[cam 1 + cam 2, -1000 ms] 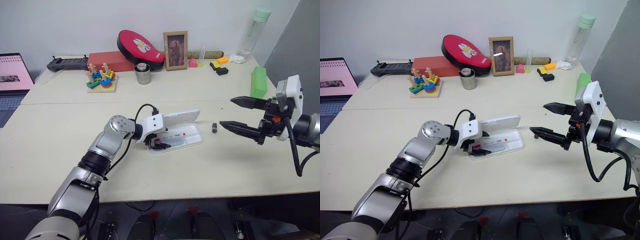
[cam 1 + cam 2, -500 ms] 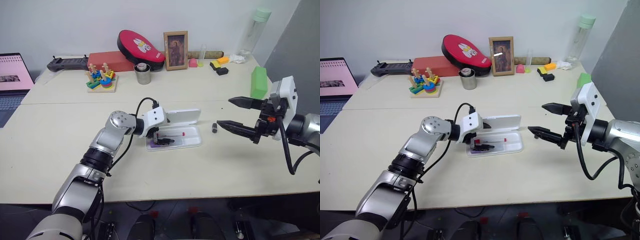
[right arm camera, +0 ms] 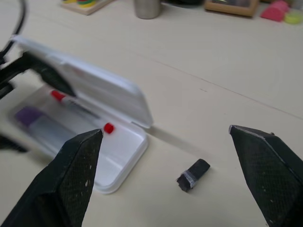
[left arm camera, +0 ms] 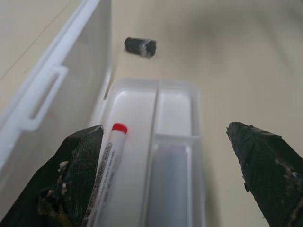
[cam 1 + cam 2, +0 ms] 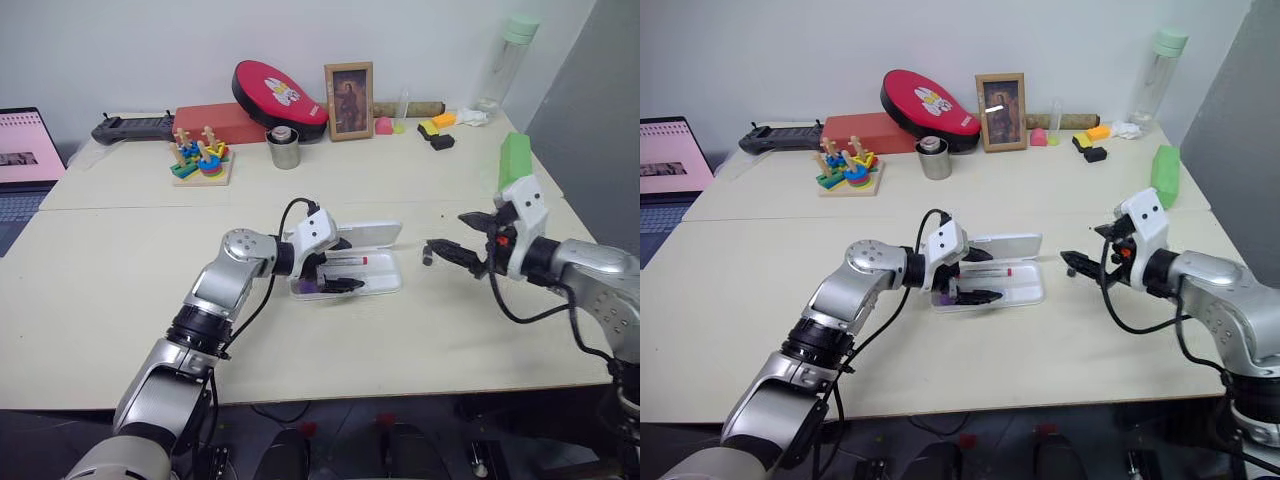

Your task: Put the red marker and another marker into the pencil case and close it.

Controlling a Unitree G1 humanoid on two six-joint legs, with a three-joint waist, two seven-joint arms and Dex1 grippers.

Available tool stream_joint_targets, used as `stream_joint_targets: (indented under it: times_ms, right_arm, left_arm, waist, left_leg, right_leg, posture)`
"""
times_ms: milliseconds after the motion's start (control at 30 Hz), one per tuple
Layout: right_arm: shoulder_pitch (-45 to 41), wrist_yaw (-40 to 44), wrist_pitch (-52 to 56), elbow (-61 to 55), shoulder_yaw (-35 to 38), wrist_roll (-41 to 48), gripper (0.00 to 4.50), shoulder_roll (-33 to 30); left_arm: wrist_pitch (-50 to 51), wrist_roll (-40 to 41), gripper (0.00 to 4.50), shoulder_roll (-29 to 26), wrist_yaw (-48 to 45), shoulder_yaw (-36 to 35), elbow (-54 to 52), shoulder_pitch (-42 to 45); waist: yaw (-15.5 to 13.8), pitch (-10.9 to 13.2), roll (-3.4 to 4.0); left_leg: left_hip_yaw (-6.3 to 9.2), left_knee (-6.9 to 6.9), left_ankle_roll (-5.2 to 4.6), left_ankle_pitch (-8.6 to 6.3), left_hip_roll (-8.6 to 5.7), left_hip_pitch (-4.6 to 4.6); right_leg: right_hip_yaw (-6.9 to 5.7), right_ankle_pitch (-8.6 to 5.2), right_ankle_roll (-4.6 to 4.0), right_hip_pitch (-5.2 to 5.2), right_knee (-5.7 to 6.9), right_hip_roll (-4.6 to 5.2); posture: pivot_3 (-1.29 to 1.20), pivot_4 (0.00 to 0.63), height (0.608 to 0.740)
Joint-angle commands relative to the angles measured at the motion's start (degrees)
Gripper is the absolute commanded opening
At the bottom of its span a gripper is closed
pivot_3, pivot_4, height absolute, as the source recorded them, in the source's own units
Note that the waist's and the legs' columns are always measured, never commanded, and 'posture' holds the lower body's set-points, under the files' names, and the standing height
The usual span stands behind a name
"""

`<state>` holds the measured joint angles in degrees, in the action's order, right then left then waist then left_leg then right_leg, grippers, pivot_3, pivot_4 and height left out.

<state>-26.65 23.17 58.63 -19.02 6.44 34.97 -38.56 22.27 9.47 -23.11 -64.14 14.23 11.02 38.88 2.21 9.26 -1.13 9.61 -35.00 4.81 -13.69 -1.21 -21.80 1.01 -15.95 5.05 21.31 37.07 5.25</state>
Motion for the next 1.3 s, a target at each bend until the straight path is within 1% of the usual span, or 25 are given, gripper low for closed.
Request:
stream_joint_targets:
  times_ms: [33, 200, 267, 367, 600, 733, 833, 867, 967, 1067, 1200, 1300]
  right_arm:
    - [-1.68, -9.07, 5.19, 1.28, 0.71, -3.51, 4.5, 4.57]
    - [-2.68, -14.83, 6.32, 3.92, -1.18, -8.68, 4.5, 8.86]
    - [-3.4, -16.43, 6.43, 5.9, -0.9, -10.21, 4.5, 10.38]
    - [-4.16, -17.35, 6.15, 8.11, -1.09, -11.5, 4.5, 12.38]
    - [-5.91, -20.09, 4.3, 13.31, -2.37, -15.12, 4.5, 19.46]
    - [-6.26, -20.1, 2.31, 16.49, -3.34, -17.18, 4.5, 21.53]
    - [-6.23, -19.89, 0.59, 18.85, -4.08, -18.89, 3.99, 21.99]
    - [-6.29, -19.81, 0.16, 19.25, -4.07, -19.32, 3.69, 22.08]
    - [-6.39, -19.53, 0.08, 18.93, -3.95, -19.92, 3.08, 22.16]
    - [-6.3, -19.17, 0.19, 18.36, -3.75, -20.35, 2.26, 22.33]
    - [-5.72, -18.8, 0.57, 17.29, -3.85, -20.73, 1.38, 22.46]
    - [-5.56, -18.24, 1.09, 16.34, -4.07, -20.8, 0.61, 22.12]
  left_arm:
    - [1.19, 2.95, 4.45, 0.84, 2.21, -2.13, -6.21, -2.47]
    - [-0.08, 2.76, 4.45, 3.67, 7.64, -3.13, -7.68, -3.59]
    - [-0.7, 2.63, 4.45, 4.63, 9.33, -3.47, -7.73, -3.49]
    - [-0.62, 2.63, 4.45, 5.15, 10.41, -3.43, -7.76, -3.38]
    - [-0.84, 2.36, 4.45, 5.56, 11.34, -2.13, -8.65, -4.02]
    - [-0.19, 2.57, 4.45, 5.78, 11.76, -1.92, -9.48, -4.42]
    - [-0.14, 2.53, 4.5, 5.92, 11.91, -1.67, -9.88, -4.84]
    - [-0.06, 2.53, 4.5, 5.95, 11.96, -1.57, -10.08, -4.96]
    - [0.08, 2.62, 4.5, 5.84, 12.14, -1.51, -10.39, -5.16]
    - [0.03, 2.71, 4.5, 5.68, 12.41, -1.55, -10.34, -5.22]
    - [-0.2, 2.67, 4.5, 5.59, 12.58, -1.6, -10.01, -5.11]
    - [-0.27, 2.68, 4.5, 5.44, 12.59, -1.68, -10.03, -5.2]
  waist:
    - [0.0, -0.02, 0.03]
    - [-0.31, -0.04, 0.05]
    - [-0.3, -0.04, 0.06]
    - [-0.21, -0.05, 0.08]
    - [0.56, -0.08, 0.13]
    - [0.86, -0.09, 0.14]
    - [0.9, -0.1, 0.15]
    - [0.91, -0.1, 0.15]
    - [1.0, -0.1, 0.16]
    - [1.06, -0.11, 0.17]
    - [1.08, -0.11, 0.17]
    - [1.08, -0.11, 0.17]
  left_leg:
    - [0.01, 0.0, 0.01, 0.0, 0.0, 0.0]
    - [0.01, 0.0, 0.04, 0.03, -0.02, 0.0]
    - [0.0, -0.02, -0.03, -0.01, -0.02, 0.0]
    - [0.0, -0.01, -0.07, -0.01, -0.01, 0.03]
    - [0.0, 0.02, 0.03, 0.06, -0.01, 0.04]
    - [0.0, 0.01, 0.03, 0.07, -0.02, 0.04]
    - [0.0, 0.01, 0.03, 0.07, -0.02, 0.05]
    - [0.0, 0.01, 0.03, 0.07, -0.02, 0.04]
    - [0.0, 0.01, 0.03, 0.07, -0.01, 0.05]
    - [0.0, 0.01, 0.0, 0.05, -0.01, 0.06]
    - [0.0, 0.01, -0.01, 0.05, -0.02, 0.06]
    - [0.0, 0.01, -0.01, 0.05, -0.02, 0.06]
  right_leg:
    - [-0.01, 0.0, 0.0, -0.01, 0.0, 0.0]
    - [0.01, 0.01, -0.01, -0.01, 0.0, 0.0]
    - [0.01, 0.01, -0.01, 0.0, 0.01, 0.0]
    - [0.01, 0.01, -0.01, 0.0, 0.03, 0.0]
    - [0.02, 0.01, -0.02, 0.0, 0.03, 0.0]
    - [0.01, 0.01, -0.02, 0.0, 0.04, 0.0]
    - [0.02, 0.01, -0.02, 0.0, 0.04, 0.0]
    - [0.02, 0.01, -0.02, 0.0, 0.04, 0.0]
    - [0.02, 0.01, -0.02, 0.0, 0.05, 0.0]
    - [0.02, 0.02, -0.02, 0.0, 0.06, 0.0]
    - [0.02, 0.01, -0.02, 0.0, 0.06, 0.0]
    - [0.02, 0.01, -0.02, 0.0, 0.06, 0.0]
  posture:
    - [0.0, 0.15, 0.74]
    - [0.0, 0.15, 0.74]
    - [0.0, 0.15, 0.74]
    - [0.0, 0.15, 0.74]
    - [0.0, 0.15, 0.74]
    - [0.0, 0.15, 0.74]
    - [0.0, 0.15, 0.74]
    - [0.0, 0.15, 0.74]
    - [0.0, 0.15, 0.74]
    - [0.0, 0.15, 0.74]
    - [0.0, 0.15, 0.74]
    - [0.0, 0.15, 0.74]
